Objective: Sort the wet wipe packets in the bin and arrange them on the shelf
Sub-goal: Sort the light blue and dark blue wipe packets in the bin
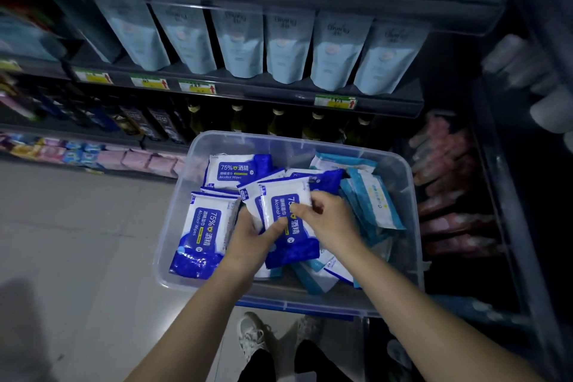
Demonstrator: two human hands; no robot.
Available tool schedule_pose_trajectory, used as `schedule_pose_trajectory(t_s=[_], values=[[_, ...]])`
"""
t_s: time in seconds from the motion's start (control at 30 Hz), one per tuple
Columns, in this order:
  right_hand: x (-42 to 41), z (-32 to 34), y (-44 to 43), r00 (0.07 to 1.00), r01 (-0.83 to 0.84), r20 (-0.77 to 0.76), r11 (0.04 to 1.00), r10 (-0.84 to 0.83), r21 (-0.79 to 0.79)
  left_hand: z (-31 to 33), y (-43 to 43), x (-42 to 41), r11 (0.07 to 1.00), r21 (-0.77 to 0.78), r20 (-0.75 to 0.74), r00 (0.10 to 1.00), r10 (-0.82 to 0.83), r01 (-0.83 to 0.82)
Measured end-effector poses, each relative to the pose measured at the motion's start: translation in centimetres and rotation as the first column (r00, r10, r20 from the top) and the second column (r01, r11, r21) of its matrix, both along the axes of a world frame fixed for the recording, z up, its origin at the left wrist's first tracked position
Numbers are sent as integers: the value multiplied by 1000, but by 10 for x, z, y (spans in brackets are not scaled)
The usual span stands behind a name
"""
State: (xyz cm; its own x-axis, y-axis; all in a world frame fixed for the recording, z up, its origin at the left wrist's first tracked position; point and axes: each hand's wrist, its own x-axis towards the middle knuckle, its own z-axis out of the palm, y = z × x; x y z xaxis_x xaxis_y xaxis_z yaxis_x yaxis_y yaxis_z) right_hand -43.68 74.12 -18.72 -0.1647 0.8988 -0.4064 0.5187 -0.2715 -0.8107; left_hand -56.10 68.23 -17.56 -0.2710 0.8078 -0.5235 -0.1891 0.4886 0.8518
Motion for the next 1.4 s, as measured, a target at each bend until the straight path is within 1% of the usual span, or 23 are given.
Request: schedule_pose_trajectory(t_s=[0.07, 0.17, 0.2, 0.27, 0.37, 0.43, 0.47, 0.5, 0.57, 0.67, 0.73, 0.8, 0.87, 0.9, 0.97, 1.03, 1.1, 1.17, 1.23, 1.27, 1.33, 1.37, 1.4], values=[[1, -1, 9, 993, -61, 107, 992, 49, 109, -2, 0, -7, 1000, -27, -42, 999, 6, -7], [13, -12, 32, 926, -165, 375, 944, 48, 287, -1, 0, -21, 998, -36, -89, 995, 55, -58], [18, -19, 39, 871, -261, 482, 924, 101, 279, 0, -1, -25, 996, -33, -91, 993, 79, -82], [24, -32, 49, 718, -440, 655, 884, 237, 162, 2, -1, -32, 993, -30, -92, 989, 113, -116], [27, -43, 57, 529, -538, 795, 842, 298, 42, 4, -3, -36, 987, -36, -82, 985, 153, -156], [27, -46, 62, 480, -571, 835, 818, 267, 67, 3, -6, -35, 983, -46, -75, 982, 175, -179], [27, -45, 65, 497, -571, 833, 815, 242, 104, 4, -7, -34, 981, -44, -72, 980, 184, -187], [27, -43, 68, 532, -561, 818, 814, 219, 148, 4, -8, -34, 980, -39, -64, 979, 191, -194], [28, -36, 69, 680, -482, 716, 832, 160, 272, 4, -8, -31, 977, -36, -54, 977, 206, -208], [23, -13, 61, 909, -210, 417, 883, 17, 421, 5, -5, -25, 974, -51, -52, 974, 218, -221], [16, 10, 45, 975, -87, 220, 839, -40, 537, 4, -2, -21, 968, -65, -20, 971, 240, -241], [8, 32, 23, 992, -71, 128, 783, -11, 617, -1, 1, -20, 962, -87, -20, 966, 257, -258], [1, 42, -1, 986, -154, 148, 721, 71, 676, -4, 3, -18, 959, -100, -3, 964, 267, -266], [-4, 41, -13, 965, -255, 231, 669, 127, 698, -5, 3, -16, 959, -92, 44, 961, 274, -269], [-11, 33, -32, 862, -498, 461, 525, 212, 690, -3, 3, -14, 957, -62, 187, 939, 289, -282], [-15, 26, -44, 781, -618, 552, 492, 292, 613, 1, 0, -15, 960, -68, 260, 924, 280, -272], [-15, 25, -45, 760, -646, 534, 511, 370, 566, -1, -5, -19, 970, -39, 251, 937, 243, -241], [-15, 29, -44, 775, -632, 437, 557, 457, 538, -3, -9, -22, 973, -9, 240, 944, 227, -232], [-15, 34, -39, 859, -505, 188, 731, 476, 458, -6, -11, -24, 965, -5, 287, 924, 252, -262], [-16, 36, -36, 912, -396, 67, 822, 406, 410, -7, -12, -25, 961, -6, 304, 915, 264, -275], [-19, 35, -27, 986, -117, -86, 953, 146, 280, -6, -12, -26, 960, 3, 300, 916, 266, -280], [-21, 35, -23, 988, 3, -151, 993, 16, 122, -5, -12, -27, 958, 6, 295, 916, 273, -287], [-25, 35, -21, 964, 87, -244, 991, -110, -101, -4, -11, -27, 954, 13, 291, 914, 284, -301]])
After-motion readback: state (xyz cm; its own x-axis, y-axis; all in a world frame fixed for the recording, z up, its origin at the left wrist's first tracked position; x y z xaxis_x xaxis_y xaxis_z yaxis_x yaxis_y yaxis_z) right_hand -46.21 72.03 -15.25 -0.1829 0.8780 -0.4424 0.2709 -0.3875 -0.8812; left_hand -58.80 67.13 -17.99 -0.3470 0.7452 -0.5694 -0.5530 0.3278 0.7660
